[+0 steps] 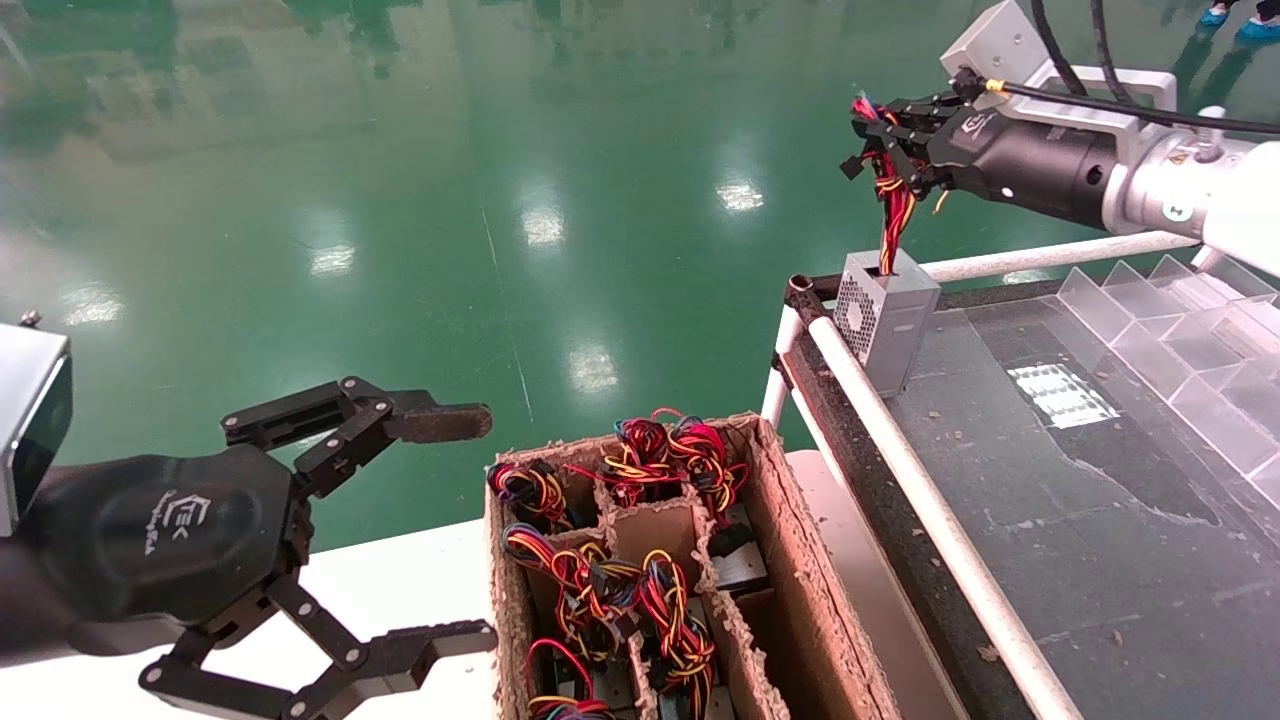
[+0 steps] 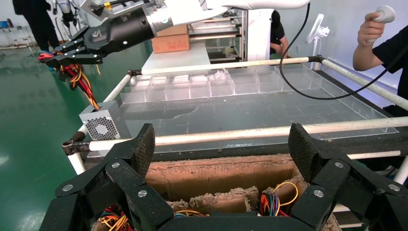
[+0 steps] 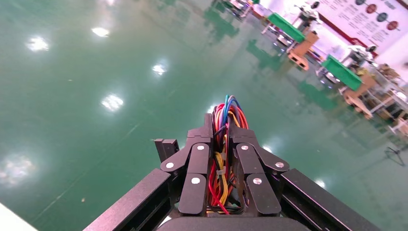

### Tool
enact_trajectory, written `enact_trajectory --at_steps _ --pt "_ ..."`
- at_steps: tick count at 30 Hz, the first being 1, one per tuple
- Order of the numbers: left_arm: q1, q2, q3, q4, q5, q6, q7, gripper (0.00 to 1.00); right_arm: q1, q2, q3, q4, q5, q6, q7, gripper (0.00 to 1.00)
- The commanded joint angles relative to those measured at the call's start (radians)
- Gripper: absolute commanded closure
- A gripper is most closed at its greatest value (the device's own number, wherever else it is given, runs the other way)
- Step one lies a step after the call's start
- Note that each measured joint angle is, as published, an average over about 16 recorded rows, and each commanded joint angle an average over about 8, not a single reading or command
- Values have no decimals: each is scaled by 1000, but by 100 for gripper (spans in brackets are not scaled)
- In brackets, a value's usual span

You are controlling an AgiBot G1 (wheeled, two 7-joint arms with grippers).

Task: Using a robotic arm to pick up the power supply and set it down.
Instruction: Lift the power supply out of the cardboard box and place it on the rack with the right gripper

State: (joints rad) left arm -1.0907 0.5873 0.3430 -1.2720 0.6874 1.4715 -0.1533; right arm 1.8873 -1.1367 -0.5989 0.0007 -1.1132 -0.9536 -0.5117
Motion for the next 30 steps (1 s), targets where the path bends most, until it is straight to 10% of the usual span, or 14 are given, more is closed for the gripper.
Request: enact_trajectory --at_steps 1,30 --pt "0 0 0 0 0 0 0 0 0 -11 1 -3 2 30 -3 100" --pt "0 0 1 0 0 0 0 0 5 -22 -3 -3 -4 110 6 100"
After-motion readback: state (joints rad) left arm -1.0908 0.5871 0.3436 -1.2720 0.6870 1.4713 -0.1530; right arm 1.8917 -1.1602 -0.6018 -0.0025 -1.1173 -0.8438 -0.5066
